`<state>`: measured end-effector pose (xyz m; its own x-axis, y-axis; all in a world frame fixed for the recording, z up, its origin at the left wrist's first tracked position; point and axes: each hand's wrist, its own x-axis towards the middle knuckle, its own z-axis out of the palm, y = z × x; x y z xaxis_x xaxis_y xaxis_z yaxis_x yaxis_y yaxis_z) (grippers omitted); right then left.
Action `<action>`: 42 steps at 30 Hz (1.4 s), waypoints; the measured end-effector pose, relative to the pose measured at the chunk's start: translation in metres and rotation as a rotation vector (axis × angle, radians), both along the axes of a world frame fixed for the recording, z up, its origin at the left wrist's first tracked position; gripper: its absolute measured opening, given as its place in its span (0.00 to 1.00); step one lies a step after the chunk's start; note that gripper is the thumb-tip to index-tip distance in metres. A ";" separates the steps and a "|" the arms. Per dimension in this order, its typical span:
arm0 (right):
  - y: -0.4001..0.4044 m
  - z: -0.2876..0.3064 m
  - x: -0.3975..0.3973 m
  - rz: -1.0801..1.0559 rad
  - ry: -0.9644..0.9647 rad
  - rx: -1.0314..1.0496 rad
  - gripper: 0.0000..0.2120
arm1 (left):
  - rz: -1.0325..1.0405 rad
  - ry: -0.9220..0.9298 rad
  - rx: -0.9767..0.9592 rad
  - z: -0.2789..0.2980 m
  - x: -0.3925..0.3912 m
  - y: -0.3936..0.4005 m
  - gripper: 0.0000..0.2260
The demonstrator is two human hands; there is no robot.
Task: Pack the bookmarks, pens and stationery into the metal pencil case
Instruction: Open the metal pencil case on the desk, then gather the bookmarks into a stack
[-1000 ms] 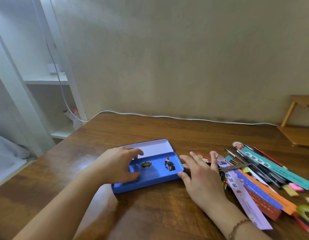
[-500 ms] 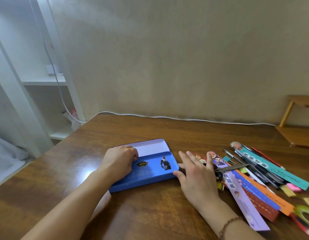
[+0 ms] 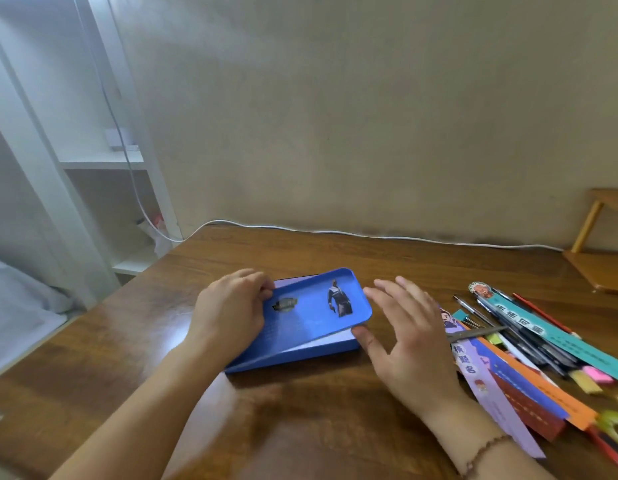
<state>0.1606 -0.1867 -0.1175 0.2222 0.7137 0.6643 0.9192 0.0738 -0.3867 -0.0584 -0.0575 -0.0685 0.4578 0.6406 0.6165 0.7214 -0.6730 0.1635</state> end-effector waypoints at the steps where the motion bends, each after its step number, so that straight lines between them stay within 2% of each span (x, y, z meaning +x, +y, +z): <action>1: -0.004 0.004 0.003 0.061 0.008 0.039 0.23 | -0.014 0.023 -0.013 -0.004 -0.002 -0.008 0.07; 5: -0.015 0.014 0.009 0.239 0.162 0.187 0.23 | -0.081 0.067 -0.130 -0.031 -0.012 -0.031 0.07; 8: -0.017 0.015 0.009 0.146 0.276 0.320 0.24 | -0.076 0.127 -0.141 -0.048 -0.015 -0.048 0.05; 13: -0.017 0.015 0.015 0.063 0.455 0.443 0.16 | -0.108 0.131 -0.022 -0.058 -0.020 -0.054 0.05; 16: -0.021 0.024 0.017 0.053 0.477 0.561 0.14 | -0.097 0.134 -0.031 -0.058 -0.018 -0.054 0.05; 20: -0.037 0.063 0.025 0.082 0.478 0.804 0.12 | -0.051 0.096 -0.139 -0.058 -0.013 -0.053 0.13; 22: -0.049 0.084 0.035 0.126 0.462 0.845 0.11 | -0.043 0.075 -0.168 -0.059 -0.011 -0.049 0.13; 23: -0.056 0.093 0.040 0.153 0.472 0.787 0.10 | -0.056 0.065 -0.185 -0.061 -0.009 -0.047 0.12; 25: -0.069 0.100 0.055 0.108 0.471 0.492 0.09 | -0.075 0.062 -0.218 -0.063 -0.005 -0.045 0.08; 26: -0.075 0.097 0.065 -0.022 0.382 0.240 0.09 | -0.074 0.066 -0.230 -0.065 -0.003 -0.044 0.06; 28: -0.084 0.084 0.079 -0.322 0.106 -0.409 0.11 | -0.074 0.071 -0.241 -0.067 0.001 -0.042 0.05; 29: -0.088 0.076 0.078 -0.396 0.005 -0.672 0.14 | -0.072 0.074 -0.248 -0.067 0.002 -0.040 0.05; 31: -0.094 0.063 0.069 -0.425 -0.094 -0.952 0.21 | -0.057 0.089 -0.290 -0.063 0.006 -0.036 0.05; 33: -0.096 0.058 0.061 -0.440 -0.198 -1.054 0.27 | -0.053 0.110 -0.330 -0.057 0.010 -0.035 0.04; 35: -0.097 0.058 0.057 -0.460 -0.233 -1.060 0.30 | -0.048 0.097 -0.313 -0.048 0.018 -0.039 0.03; 38: -0.099 0.059 0.056 -0.451 -0.175 -1.056 0.27 | -0.117 0.017 -0.223 -0.030 0.047 -0.060 0.05; 42: -0.106 0.062 0.066 -0.482 -0.102 -1.023 0.21 | -0.346 -0.089 -0.302 -0.015 0.112 -0.093 0.07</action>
<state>0.2266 -0.2923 -0.0559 0.5985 0.7869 -0.1504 0.7973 -0.6033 0.0161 0.0535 -0.1509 -0.0837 0.6303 0.6160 0.4725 0.4372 -0.7846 0.4397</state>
